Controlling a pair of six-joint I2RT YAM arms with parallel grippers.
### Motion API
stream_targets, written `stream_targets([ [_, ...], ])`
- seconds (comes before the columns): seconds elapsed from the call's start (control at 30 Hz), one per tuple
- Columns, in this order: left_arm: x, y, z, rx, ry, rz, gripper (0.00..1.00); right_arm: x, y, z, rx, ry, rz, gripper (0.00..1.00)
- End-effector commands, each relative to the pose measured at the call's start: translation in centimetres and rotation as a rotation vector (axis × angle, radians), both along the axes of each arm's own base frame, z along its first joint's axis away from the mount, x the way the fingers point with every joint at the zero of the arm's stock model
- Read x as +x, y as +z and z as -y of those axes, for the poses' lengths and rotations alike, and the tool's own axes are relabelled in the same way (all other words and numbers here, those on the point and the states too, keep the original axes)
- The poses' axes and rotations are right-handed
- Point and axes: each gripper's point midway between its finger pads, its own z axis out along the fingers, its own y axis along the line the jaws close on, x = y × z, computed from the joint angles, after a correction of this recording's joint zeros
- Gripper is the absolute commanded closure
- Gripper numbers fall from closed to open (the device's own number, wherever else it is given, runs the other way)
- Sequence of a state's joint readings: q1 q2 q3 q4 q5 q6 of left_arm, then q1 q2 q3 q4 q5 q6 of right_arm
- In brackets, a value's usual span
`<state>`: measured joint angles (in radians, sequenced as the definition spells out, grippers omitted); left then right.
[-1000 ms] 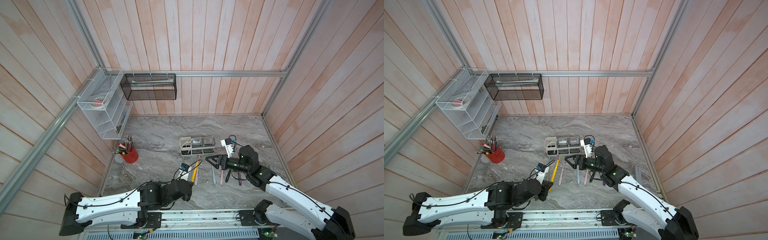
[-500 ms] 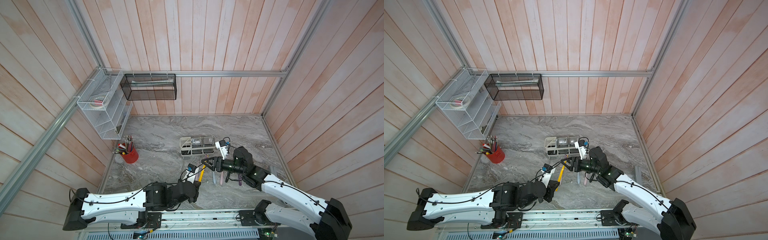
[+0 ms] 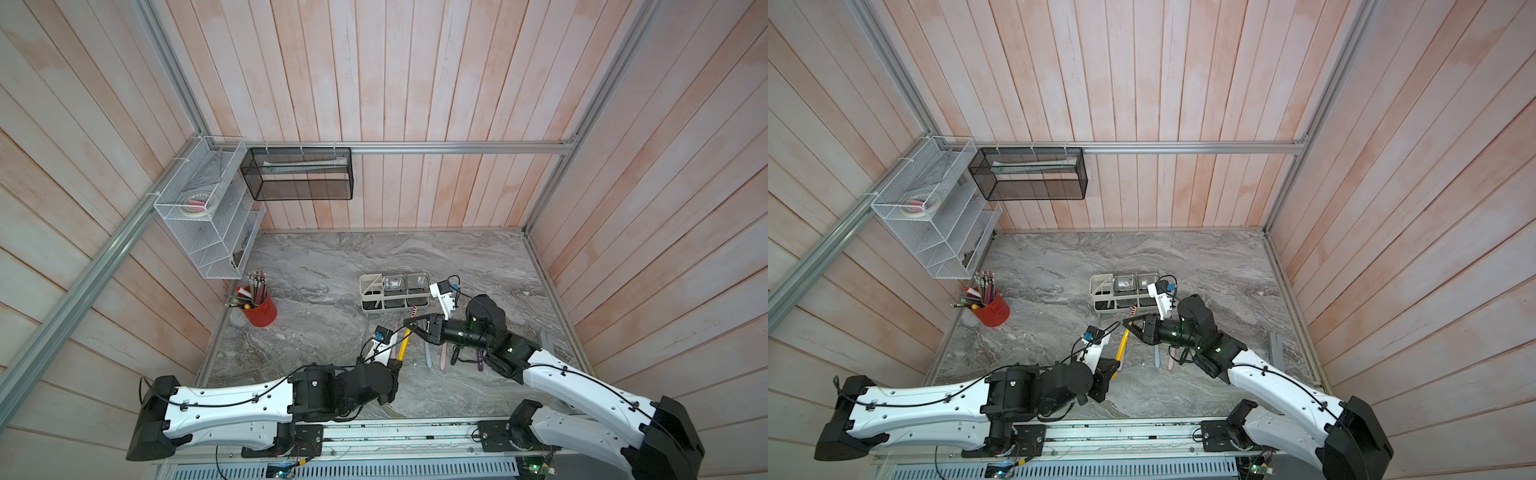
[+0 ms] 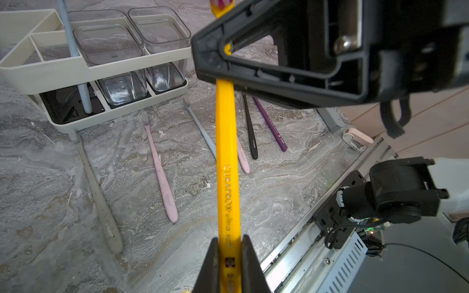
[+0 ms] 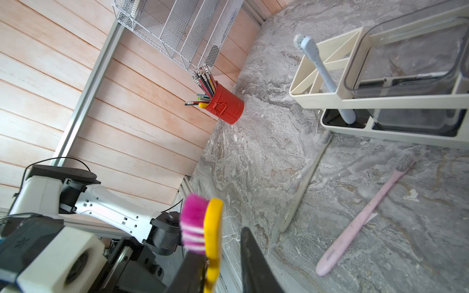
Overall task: Place the toothbrush into the toothbrush holder
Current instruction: Pick up the toothbrush from the center of the board.
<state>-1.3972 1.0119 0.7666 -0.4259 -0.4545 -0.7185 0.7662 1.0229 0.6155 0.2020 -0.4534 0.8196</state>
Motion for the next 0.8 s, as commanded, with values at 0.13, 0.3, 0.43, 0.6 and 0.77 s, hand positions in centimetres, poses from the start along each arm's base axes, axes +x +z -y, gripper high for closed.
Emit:
stream_targets([
  [0.13,0.3,0.5,0.0,-0.009,0.016,0.019,1.0,0.1,0.3,-0.2,-0.001,-0.007,0.006,0.84],
  [0.3,0.2,0.2,0.0,-0.004,0.011,0.015,1.0,0.3,0.5,0.1,-0.004,-0.024,0.016,0.84],
  [0.43,0.2,0.0,-0.1,-0.002,0.016,0.014,1.0,0.5,1.0,0.3,0.002,-0.038,0.029,0.87],
  [0.6,0.4,-0.3,-0.1,0.01,0.029,0.012,1.0,0.5,1.3,0.1,0.022,-0.039,0.02,0.94],
  [0.77,0.7,-0.4,-0.5,0.024,0.056,0.02,0.82,0.5,1.8,0.0,0.037,-0.037,0.014,0.98],
])
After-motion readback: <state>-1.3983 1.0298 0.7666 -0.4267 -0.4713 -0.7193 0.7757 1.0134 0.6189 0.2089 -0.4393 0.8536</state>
